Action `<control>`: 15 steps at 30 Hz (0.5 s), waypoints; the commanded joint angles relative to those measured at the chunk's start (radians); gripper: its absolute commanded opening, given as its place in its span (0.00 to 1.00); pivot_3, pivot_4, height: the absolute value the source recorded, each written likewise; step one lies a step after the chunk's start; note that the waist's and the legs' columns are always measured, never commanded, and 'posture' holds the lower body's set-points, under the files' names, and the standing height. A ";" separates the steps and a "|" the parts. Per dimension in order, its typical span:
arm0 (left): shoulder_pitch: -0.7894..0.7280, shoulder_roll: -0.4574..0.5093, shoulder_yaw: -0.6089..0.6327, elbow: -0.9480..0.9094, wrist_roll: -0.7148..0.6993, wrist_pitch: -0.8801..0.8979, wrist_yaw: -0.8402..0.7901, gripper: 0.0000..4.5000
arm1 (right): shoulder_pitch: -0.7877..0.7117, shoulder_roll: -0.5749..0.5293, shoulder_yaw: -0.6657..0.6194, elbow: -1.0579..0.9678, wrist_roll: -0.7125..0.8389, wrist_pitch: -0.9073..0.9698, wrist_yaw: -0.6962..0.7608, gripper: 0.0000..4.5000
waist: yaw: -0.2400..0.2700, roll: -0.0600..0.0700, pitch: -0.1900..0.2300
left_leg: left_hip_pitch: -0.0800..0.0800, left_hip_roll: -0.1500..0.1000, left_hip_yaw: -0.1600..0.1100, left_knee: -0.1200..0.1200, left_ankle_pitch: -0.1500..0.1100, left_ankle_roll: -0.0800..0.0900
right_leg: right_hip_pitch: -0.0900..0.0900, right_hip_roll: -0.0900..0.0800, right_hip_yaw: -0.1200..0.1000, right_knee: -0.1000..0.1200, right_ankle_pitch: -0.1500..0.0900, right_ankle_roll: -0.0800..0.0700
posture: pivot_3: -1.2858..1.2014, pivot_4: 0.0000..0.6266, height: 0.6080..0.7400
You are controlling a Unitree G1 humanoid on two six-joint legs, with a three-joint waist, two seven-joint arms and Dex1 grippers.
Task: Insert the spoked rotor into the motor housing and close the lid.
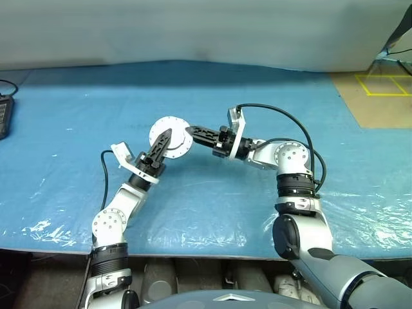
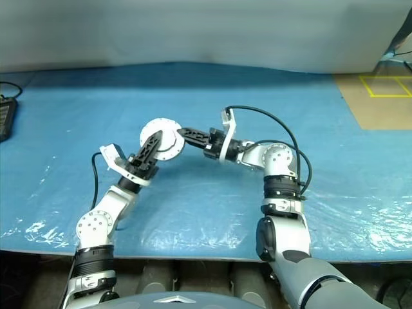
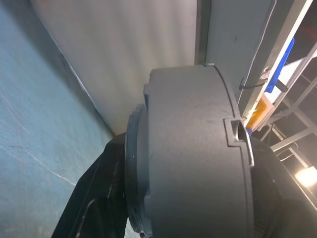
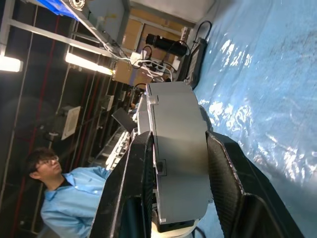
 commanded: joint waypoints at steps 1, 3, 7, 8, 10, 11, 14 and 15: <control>-0.014 -0.003 0.032 0.004 -0.001 -0.037 0.015 0.55 | -0.014 0.004 0.005 -0.027 -0.022 -0.115 0.007 0.61 | -0.001 0.000 0.000 | 0.000 0.000 0.000 0.000 0.000 0.000 | 0.000 0.000 0.000 0.000 0.000 0.000 | 0.52 0.24 1.00; -0.027 -0.011 0.055 0.016 -0.009 -0.062 0.037 0.55 | -0.020 0.012 0.000 -0.007 -0.055 -0.211 0.000 0.76 | -0.003 0.000 0.000 | 0.000 0.000 0.000 0.000 0.000 0.000 | 0.000 0.000 0.000 0.000 0.000 0.000 | 0.52 0.24 1.00; -0.083 -0.022 0.122 0.070 0.005 -0.150 0.092 0.55 | -0.051 0.011 -0.023 0.083 -0.123 -0.410 -0.028 0.76 | -0.007 -0.001 0.001 | 0.000 0.000 0.000 0.001 0.000 0.000 | 0.000 0.000 0.000 0.001 0.000 0.000 | 0.52 0.24 1.00; -0.103 -0.021 0.144 0.090 0.011 -0.183 0.105 0.55 | -0.054 0.001 -0.014 0.099 -0.139 -0.438 -0.015 0.76 | -0.007 -0.001 0.001 | 0.000 0.000 0.000 0.001 0.000 0.000 | 0.000 0.000 0.000 0.001 0.000 0.000 | 0.52 0.24 1.00; -0.165 -0.008 0.203 0.159 0.027 -0.266 0.151 0.55 | -0.044 -0.027 0.029 0.104 -0.180 -0.486 0.036 0.76 | -0.007 -0.002 0.001 | 0.000 0.000 0.000 0.002 0.000 0.000 | 0.000 0.000 0.000 0.001 0.000 0.000 | 0.52 0.24 1.00; -0.200 0.004 0.233 0.197 0.027 -0.298 0.173 0.55 | -0.034 -0.040 0.054 0.099 -0.198 -0.506 0.067 0.76 | -0.007 -0.003 0.002 | 0.000 0.000 -0.001 0.002 0.000 0.000 | 0.000 0.000 0.000 0.001 0.000 0.000 | 0.52 0.24 1.00; -0.285 0.048 0.275 0.298 0.070 -0.364 0.203 0.55 | -0.009 -0.066 0.109 0.088 -0.238 -0.545 0.128 0.76 | -0.009 -0.005 0.003 | -0.001 0.000 -0.002 0.003 0.000 0.001 | 0.000 0.000 0.000 0.002 0.001 0.001 | 0.52 0.24 1.00; -0.322 0.068 0.288 0.349 0.095 -0.399 0.218 0.55 | -0.006 -0.070 0.115 0.090 -0.247 -0.555 0.131 0.76 | -0.008 -0.006 0.003 | -0.001 0.000 -0.002 0.003 0.001 0.001 | 0.000 0.000 0.000 0.002 0.001 0.001 | 0.52 0.24 1.00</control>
